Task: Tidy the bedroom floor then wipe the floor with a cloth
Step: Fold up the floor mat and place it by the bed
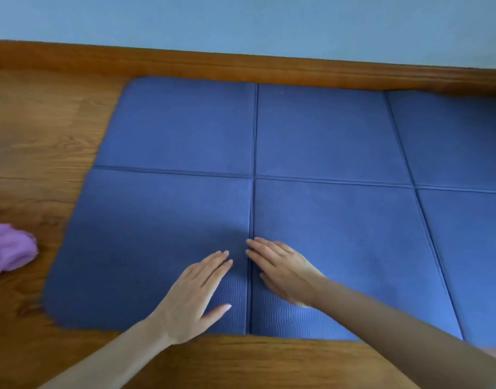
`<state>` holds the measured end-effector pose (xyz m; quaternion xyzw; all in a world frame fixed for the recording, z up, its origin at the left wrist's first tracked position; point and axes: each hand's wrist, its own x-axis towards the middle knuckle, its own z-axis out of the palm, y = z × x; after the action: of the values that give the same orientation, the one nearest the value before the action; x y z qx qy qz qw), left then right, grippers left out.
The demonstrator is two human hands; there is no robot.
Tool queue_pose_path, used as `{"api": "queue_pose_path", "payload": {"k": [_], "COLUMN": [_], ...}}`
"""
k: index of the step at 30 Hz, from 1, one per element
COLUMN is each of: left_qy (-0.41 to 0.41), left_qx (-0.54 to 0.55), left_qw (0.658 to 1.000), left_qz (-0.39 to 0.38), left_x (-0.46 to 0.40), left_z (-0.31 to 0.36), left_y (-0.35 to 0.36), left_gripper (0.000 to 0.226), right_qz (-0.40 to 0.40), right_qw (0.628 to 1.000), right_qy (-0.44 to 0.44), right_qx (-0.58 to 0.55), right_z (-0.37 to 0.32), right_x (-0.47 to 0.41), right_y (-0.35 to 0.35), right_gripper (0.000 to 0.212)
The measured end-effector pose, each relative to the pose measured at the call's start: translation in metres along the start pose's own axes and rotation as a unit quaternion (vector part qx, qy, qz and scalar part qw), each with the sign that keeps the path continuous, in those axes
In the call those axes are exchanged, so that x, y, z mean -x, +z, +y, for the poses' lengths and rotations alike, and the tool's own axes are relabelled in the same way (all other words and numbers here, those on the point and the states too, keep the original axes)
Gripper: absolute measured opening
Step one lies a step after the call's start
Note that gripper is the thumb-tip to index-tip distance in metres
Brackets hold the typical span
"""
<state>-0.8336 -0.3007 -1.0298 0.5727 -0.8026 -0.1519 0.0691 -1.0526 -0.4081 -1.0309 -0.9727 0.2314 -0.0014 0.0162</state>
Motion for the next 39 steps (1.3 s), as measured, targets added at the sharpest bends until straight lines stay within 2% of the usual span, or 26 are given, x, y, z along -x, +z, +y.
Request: {"api": "queue_pose_path", "payload": {"k": [4,8,12,15,25,28,31,34,37,39], "left_qy": [0.064,0.108,0.108,0.107,0.202,0.172,0.143,0.091,-0.007,-0.034], "left_qx": [-0.089,-0.13,-0.148,-0.14,-0.209,-0.218,-0.283,-0.306,-0.259,-0.249], "left_qw": [0.992,0.979,0.974,0.97,0.949,0.952,0.937,0.938,0.958,0.96], "left_qz": [-0.061,-0.111,-0.132,-0.165,-0.121,-0.127,-0.149,-0.136,-0.126,-0.127], "left_x": [-0.001,-0.012,-0.014,-0.014,-0.015,-0.007,0.003,0.012,0.031,0.044], "left_z": [0.011,0.018,0.016,0.02,0.033,0.047,0.061,0.061,0.066,0.079], "left_y": [0.001,0.008,0.002,-0.004,-0.016,-0.022,-0.019,-0.032,-0.051,-0.068], "left_gripper": [0.084,0.099,0.102,0.099,0.091,0.085,0.083,0.1,0.106,0.094], "right_qz": [0.022,-0.006,-0.006,-0.005,0.027,0.057,0.093,0.121,0.148,0.158], "right_qw": [0.996,0.995,0.996,0.997,0.998,0.997,0.993,0.987,0.978,0.974], "right_qy": [0.072,0.094,0.088,0.077,0.04,0.035,0.059,0.094,0.148,0.162], "right_qx": [-0.043,-0.018,0.01,0.01,0.041,0.046,0.04,0.046,0.023,0.011], "right_z": [-0.027,-0.034,-0.035,-0.037,-0.031,-0.031,-0.035,-0.035,-0.037,-0.04], "right_x": [0.024,0.064,0.089,0.091,0.084,0.084,0.09,0.108,0.127,0.138], "right_y": [0.001,0.003,0.01,0.014,0.006,-0.003,-0.007,-0.003,-0.015,-0.037], "right_gripper": [0.057,0.061,0.081,0.087,0.084,0.076,0.065,0.062,0.062,0.057]}}
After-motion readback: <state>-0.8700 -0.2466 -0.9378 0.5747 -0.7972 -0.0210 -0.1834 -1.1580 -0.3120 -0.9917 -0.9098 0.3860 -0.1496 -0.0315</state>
